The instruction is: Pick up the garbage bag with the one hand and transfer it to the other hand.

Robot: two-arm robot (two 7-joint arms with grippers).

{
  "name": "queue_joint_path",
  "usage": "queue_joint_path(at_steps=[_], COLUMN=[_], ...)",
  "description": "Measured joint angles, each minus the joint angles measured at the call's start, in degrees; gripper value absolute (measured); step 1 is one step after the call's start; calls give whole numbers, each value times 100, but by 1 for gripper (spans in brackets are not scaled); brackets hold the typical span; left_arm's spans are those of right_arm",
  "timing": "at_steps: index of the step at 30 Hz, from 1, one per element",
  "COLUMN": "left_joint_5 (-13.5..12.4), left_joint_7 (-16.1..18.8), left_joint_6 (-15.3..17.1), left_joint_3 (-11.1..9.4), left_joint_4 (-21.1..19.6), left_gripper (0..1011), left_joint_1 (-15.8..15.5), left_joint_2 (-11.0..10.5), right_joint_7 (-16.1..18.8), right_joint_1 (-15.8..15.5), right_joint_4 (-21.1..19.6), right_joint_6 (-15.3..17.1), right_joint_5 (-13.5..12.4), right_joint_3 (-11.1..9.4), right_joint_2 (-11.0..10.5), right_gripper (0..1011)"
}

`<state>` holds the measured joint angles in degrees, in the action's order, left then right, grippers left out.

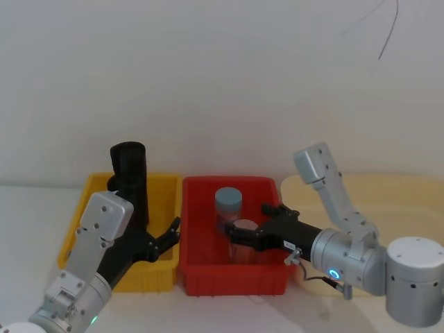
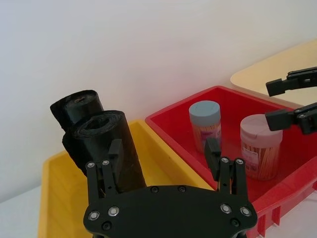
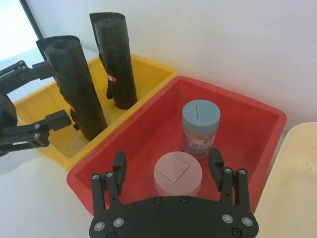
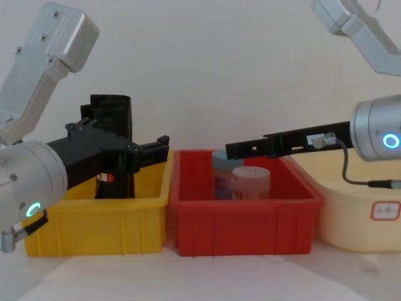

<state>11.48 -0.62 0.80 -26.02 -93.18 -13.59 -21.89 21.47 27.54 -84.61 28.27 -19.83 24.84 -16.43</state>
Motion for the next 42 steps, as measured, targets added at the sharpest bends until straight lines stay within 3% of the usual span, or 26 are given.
queue_joint_path(at_steps=[18, 42], left_joint_5=[0, 0], left_joint_7=[0, 0], left_joint_6=[0, 0], left_joint_3=[0, 0], left_joint_4=[0, 0], left_gripper=[1001, 1001], left_joint_1=[1, 0], left_joint_2=[0, 0], right_joint_7=[80, 151], right_joint_1=[292, 410], right_joint_4=[563, 952], right_joint_6=[-162, -218], right_joint_5=[219, 387], right_joint_3=[303, 362], right_joint_2=[36, 75], right_gripper=[1001, 1000])
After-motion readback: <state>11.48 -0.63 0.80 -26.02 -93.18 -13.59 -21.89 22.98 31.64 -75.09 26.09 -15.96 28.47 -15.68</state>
